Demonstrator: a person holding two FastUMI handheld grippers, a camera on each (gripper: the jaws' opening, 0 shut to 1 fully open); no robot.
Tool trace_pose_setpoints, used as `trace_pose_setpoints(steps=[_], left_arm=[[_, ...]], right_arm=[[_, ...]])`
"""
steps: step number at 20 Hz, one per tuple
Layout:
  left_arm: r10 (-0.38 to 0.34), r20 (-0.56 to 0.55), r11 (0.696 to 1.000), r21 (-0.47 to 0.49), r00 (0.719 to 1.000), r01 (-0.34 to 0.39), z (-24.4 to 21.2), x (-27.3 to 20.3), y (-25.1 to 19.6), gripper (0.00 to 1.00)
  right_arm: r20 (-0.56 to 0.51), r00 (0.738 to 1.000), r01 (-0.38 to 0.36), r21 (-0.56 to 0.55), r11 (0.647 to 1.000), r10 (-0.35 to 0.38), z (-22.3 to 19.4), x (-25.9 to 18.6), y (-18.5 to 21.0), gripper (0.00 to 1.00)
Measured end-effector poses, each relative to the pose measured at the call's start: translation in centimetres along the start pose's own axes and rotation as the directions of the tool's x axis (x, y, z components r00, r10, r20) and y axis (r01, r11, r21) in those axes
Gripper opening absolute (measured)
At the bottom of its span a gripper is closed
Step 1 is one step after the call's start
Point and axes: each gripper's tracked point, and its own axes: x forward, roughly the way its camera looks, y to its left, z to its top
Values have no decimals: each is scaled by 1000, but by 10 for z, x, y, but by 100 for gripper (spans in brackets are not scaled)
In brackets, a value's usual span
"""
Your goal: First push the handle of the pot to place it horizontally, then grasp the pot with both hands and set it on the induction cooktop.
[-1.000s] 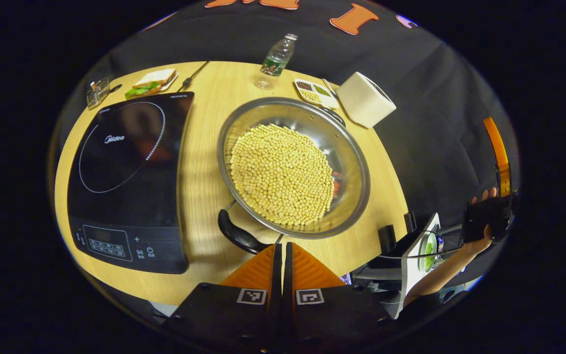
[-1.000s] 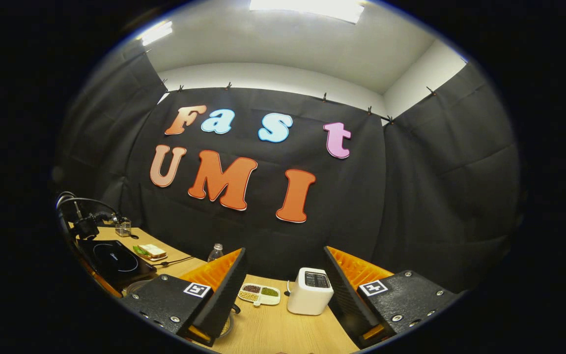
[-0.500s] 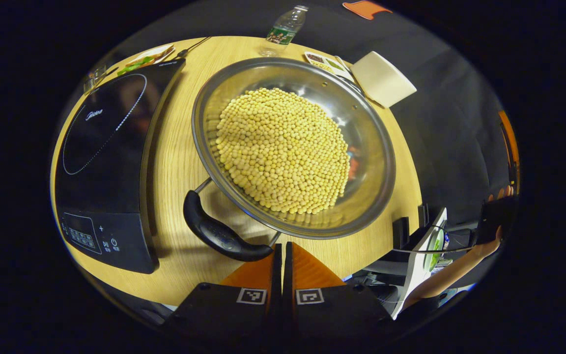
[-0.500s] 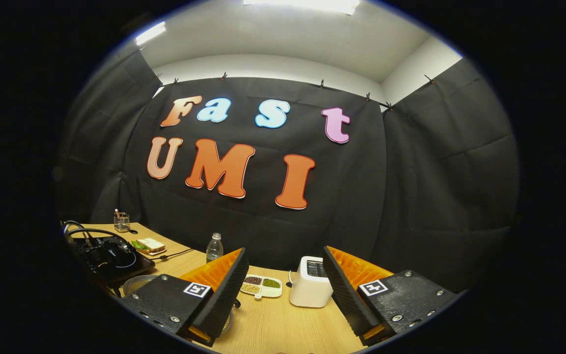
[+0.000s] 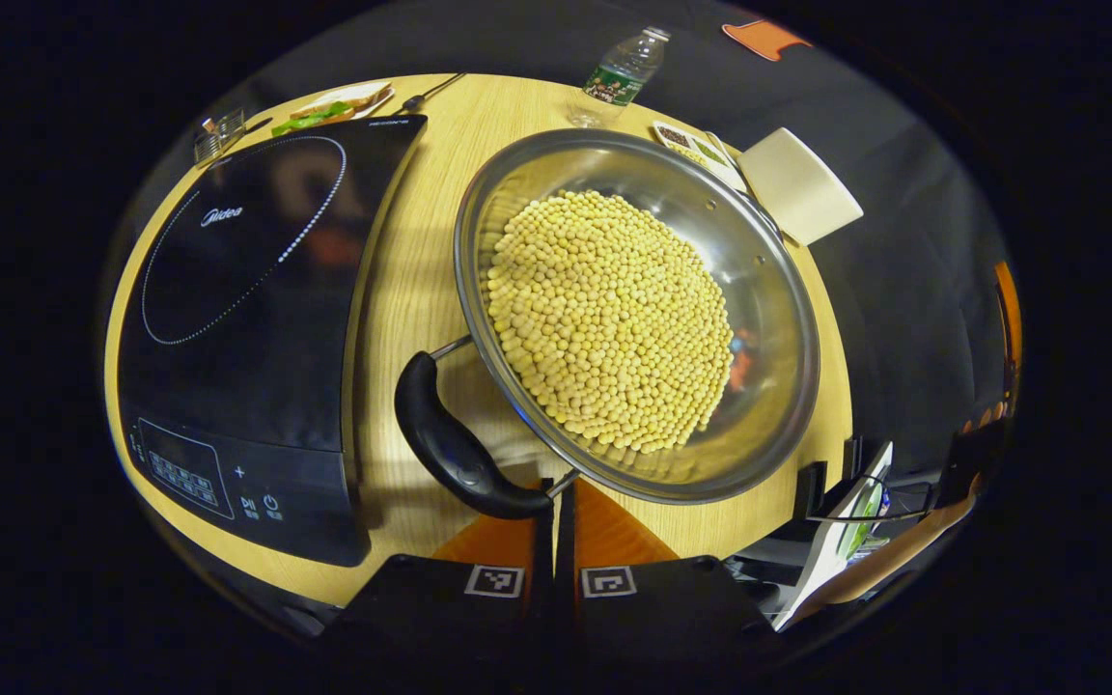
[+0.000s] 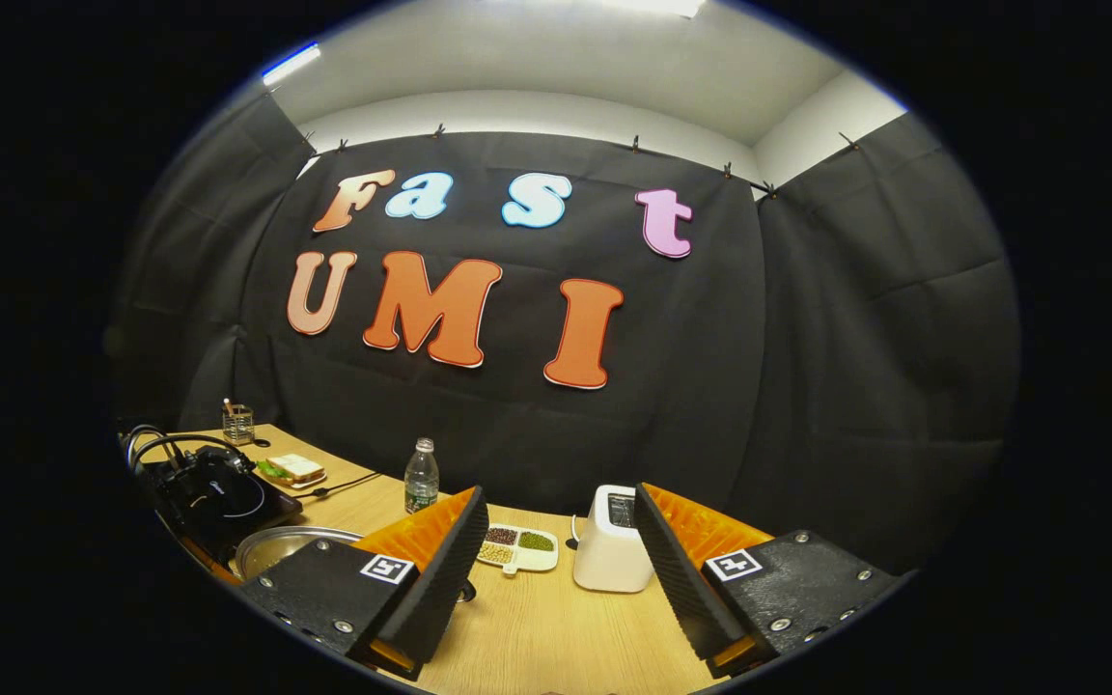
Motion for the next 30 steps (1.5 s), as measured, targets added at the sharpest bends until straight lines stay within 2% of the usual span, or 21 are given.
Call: trace_pose_setpoints(steps=[9, 10, 12, 13, 15, 17, 22, 23, 24, 26, 27, 30], left_arm=[[101, 118, 992, 58, 988, -109, 36, 3, 33, 8], [115, 136, 990, 63, 984, -125, 42, 4, 38, 8], [138, 165, 986, 74, 977, -152, 52, 7, 44, 5], [144, 182, 984, 78, 973, -160, 57, 7, 46, 8], [159, 230, 979, 87, 960, -183, 71, 9, 54, 5], [170, 262, 977, 82, 950, -197, 83, 10, 58, 8], [161, 343, 972, 109, 925, -210, 111, 15, 65, 8], [160, 355, 969, 122, 921, -215, 116, 16, 67, 5], [155, 371, 968, 126, 915, -216, 121, 19, 69, 8], [146, 396, 967, 138, 907, -216, 133, 19, 69, 5], [143, 406, 965, 146, 903, -219, 137, 20, 69, 8], [134, 433, 957, 176, 891, -230, 153, 24, 68, 8]], right_arm=[[-110, 992, -61, 41, 997, 65, -28, 19, 28, 94], [-120, 990, -70, 47, 996, 75, -30, 21, 32, 97], [-142, 985, -91, 58, 994, 98, -36, 24, 41, 94], [-154, 982, -101, 64, 993, 110, -39, 27, 47, 94], [-179, 975, -120, 73, 990, 132, -45, 30, 57, 94], [-203, 968, -138, 79, 987, 151, -52, 33, 68, 94], [-271, 945, -160, 98, 982, 181, -70, 42, 90, 95], [-287, 940, -162, 103, 981, 185, -75, 44, 94, 95], [-302, 934, -163, 106, 981, 188, -79, 45, 98, 94], [-329, 925, -161, 108, 981, 188, -86, 48, 102, 95], [-340, 922, -158, 108, 981, 186, -90, 48, 103, 95], [-371, 912, -145, 111, 983, 176, -98, 52, 105, 95]])
